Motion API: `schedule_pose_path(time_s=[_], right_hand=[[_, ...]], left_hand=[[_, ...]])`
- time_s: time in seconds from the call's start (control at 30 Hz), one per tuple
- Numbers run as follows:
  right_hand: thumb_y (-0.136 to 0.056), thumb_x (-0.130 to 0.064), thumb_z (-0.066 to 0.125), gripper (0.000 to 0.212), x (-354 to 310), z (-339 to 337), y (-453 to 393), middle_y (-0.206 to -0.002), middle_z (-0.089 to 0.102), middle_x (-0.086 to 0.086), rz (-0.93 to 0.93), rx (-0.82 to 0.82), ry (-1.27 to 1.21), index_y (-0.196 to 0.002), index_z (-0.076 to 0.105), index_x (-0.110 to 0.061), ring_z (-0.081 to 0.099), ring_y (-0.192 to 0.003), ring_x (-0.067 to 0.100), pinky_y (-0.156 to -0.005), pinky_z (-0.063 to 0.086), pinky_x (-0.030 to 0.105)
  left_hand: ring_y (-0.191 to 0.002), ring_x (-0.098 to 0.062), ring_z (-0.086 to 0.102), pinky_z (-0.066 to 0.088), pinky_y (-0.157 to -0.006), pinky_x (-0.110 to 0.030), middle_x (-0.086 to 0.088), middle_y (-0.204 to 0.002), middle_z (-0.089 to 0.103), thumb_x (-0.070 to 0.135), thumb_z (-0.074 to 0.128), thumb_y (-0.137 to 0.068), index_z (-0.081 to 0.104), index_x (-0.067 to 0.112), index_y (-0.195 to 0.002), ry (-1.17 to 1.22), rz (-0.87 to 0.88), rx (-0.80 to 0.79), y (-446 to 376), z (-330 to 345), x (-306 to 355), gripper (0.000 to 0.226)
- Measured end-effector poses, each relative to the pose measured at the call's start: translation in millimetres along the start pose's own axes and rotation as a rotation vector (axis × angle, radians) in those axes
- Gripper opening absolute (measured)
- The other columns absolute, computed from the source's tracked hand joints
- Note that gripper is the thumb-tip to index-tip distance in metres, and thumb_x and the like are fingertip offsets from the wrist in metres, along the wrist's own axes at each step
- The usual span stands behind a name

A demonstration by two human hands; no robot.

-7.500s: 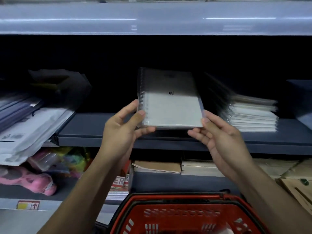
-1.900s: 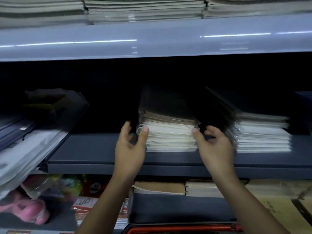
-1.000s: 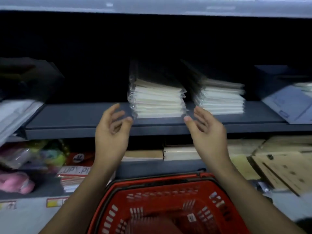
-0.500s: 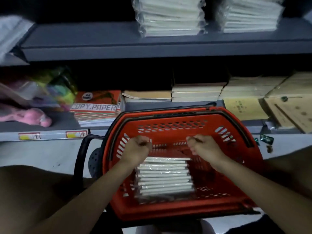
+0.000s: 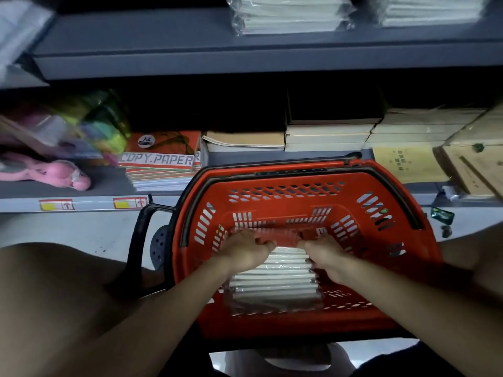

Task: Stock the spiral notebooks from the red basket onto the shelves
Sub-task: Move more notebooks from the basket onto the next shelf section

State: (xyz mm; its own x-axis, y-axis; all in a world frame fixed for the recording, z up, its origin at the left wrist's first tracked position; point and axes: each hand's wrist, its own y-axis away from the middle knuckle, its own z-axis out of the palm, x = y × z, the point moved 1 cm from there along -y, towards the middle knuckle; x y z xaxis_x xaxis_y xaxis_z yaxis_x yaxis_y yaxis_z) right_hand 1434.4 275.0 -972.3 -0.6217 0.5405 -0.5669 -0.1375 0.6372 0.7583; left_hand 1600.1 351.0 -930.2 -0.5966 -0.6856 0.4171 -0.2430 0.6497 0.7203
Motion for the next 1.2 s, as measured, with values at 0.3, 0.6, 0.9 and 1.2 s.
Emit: schedule_pose_path(time_s=[0.3, 0.6, 0.9, 1.2], right_hand=[[-0.078, -0.006, 0.081, 0.015, -2, -9, 65, -0.079, 0.070, 0.007, -0.033, 0.117, -0.265, -0.074, 0.067, -0.011, 0.069, -0.077, 0.025, -0.084, 0.059, 0.043], [-0.085, 0.016, 0.063, 0.016, -33, -17, 145, -0.091, 0.072, 0.018, -0.083, -0.109, -0.704, -0.098, 0.064, 0.006, 0.072, -0.078, 0.029, -0.049, 0.060, 0.027], [-0.083, 0.013, 0.068, 0.034, -53, -26, 202, -0.093, 0.079, 0.014, -0.357, -0.286, -0.614, -0.109, 0.067, -0.009, 0.077, -0.086, 0.027, -0.067, 0.063, 0.036], [-0.089, 0.009, 0.059, 0.040, -82, -25, 215, -0.107, 0.077, 0.014, -0.483, -0.497, -0.506, -0.123, 0.066, -0.011, 0.075, -0.097, 0.029, -0.068, 0.063, 0.036]], left_hand=[[-0.085, -0.017, 0.068, 0.056, -0.085, -0.030, 0.003, -0.087, 0.074, 0.015, 0.053, -0.091, 0.075, 0.022, -0.081, 0.691, -0.068, 0.408, 50, -4, -7, 0.025], [-0.060, -0.021, 0.063, 0.049, -0.045, -0.025, -0.013, -0.073, 0.061, -0.010, 0.051, -0.083, 0.060, 0.003, -0.085, 1.477, -0.273, -0.083, 98, -37, -43, 0.016], [-0.085, -0.022, 0.060, 0.053, -0.051, -0.024, -0.016, -0.130, 0.066, 0.010, 0.068, -0.085, 0.067, 0.014, -0.129, 1.390, 0.128, -0.233, 162, -55, -74, 0.044], [-0.050, -0.020, 0.065, 0.053, -0.036, -0.028, -0.014, -0.115, 0.068, 0.010, 0.055, -0.094, 0.068, 0.010, -0.127, 1.483, 0.432, -0.023, 190, -88, -65, 0.036]])
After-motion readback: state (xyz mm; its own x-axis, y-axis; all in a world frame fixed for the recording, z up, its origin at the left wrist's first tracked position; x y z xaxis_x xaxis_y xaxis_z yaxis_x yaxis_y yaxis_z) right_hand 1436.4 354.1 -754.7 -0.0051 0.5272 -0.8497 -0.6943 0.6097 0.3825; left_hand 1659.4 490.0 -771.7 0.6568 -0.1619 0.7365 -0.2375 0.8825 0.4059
